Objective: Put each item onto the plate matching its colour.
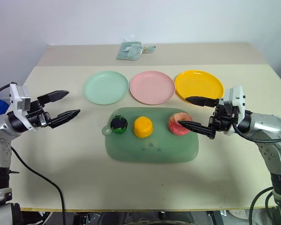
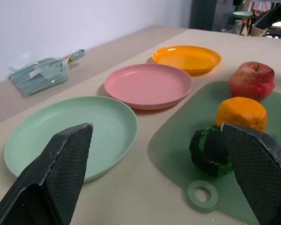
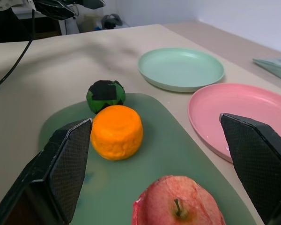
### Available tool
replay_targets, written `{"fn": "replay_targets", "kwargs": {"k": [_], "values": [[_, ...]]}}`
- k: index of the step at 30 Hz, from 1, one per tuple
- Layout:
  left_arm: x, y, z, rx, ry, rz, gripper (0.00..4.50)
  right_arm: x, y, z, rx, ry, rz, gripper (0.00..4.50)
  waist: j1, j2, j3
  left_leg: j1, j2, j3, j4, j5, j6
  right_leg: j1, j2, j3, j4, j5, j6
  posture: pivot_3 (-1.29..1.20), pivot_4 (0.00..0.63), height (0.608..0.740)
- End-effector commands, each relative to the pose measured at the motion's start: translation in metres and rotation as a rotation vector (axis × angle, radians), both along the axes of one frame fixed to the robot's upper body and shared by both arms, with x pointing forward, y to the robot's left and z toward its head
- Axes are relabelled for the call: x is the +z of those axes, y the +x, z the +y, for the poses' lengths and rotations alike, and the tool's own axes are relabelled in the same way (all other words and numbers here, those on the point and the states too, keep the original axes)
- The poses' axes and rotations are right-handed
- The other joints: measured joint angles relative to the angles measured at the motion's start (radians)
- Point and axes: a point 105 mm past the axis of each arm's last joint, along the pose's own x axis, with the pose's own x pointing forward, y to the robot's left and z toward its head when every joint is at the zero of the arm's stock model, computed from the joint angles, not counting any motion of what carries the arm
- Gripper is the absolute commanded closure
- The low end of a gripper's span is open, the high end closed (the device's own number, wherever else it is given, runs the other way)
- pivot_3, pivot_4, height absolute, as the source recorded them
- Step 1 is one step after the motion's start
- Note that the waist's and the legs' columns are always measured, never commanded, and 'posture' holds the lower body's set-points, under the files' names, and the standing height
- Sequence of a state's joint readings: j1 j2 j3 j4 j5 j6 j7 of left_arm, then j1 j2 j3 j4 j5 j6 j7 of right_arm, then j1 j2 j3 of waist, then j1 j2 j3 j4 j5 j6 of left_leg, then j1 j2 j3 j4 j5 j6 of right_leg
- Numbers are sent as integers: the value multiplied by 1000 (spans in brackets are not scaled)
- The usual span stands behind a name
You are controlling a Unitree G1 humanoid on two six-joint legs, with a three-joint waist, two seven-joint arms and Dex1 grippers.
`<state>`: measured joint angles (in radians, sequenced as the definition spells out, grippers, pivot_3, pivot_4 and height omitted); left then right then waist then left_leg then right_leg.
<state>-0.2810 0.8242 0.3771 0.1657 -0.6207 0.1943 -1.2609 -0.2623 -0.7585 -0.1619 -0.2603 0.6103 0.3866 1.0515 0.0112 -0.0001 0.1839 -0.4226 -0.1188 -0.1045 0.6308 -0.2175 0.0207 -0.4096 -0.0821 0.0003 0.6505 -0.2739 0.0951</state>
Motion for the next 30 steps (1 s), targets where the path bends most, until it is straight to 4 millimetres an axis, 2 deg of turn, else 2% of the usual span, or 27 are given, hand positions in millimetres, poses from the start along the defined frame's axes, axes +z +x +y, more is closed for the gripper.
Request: {"fn": "replay_targets", "kwargs": {"k": [1,10,14,18,20,25,27,30], "values": [[14,-5,3,11,12,-45,0,-1,1,-4,14,-1,-42,52,0,0,0,0,0,0,0,0,0,0,0,0,0,0,0,0,150,738],[19,3,-5,11,19,-75,0,-4,0,-2,28,-17,-48,52,2,0,0,0,0,0,0,0,0,0,0,0,0,0,0,0,150,738],[20,2,-13,2,2,-94,0,5,-1,6,43,-11,-48,52,0,0,0,0,0,0,0,0,0,0,0,0,0,0,0,0,150,738],[10,2,-22,-35,-21,-60,0,8,-2,9,46,-5,-29,52,-1,0,0,0,0,0,0,0,0,0,0,0,1,0,0,0,150,738],[1,7,-28,-55,29,-48,0,14,-1,13,43,16,-14,52,0,0,0,0,0,0,0,0,0,0,0,0,0,0,0,0,150,738],[-5,12,-47,-127,23,-25,0,23,-6,31,91,17,16,52,1,0,0,0,0,0,1,0,0,0,0,0,1,0,0,0,150,738],[-8,18,-56,-144,-8,-22,0,32,-7,36,96,36,22,52,2,0,0,0,0,0,0,0,0,0,0,0,0,0,0,0,150,738],[-17,22,-69,-187,-5,-7,0,35,-17,39,122,13,54,52,2,0,0,0,0,0,1,0,0,0,0,0,0,0,0,0,150,738]]}}
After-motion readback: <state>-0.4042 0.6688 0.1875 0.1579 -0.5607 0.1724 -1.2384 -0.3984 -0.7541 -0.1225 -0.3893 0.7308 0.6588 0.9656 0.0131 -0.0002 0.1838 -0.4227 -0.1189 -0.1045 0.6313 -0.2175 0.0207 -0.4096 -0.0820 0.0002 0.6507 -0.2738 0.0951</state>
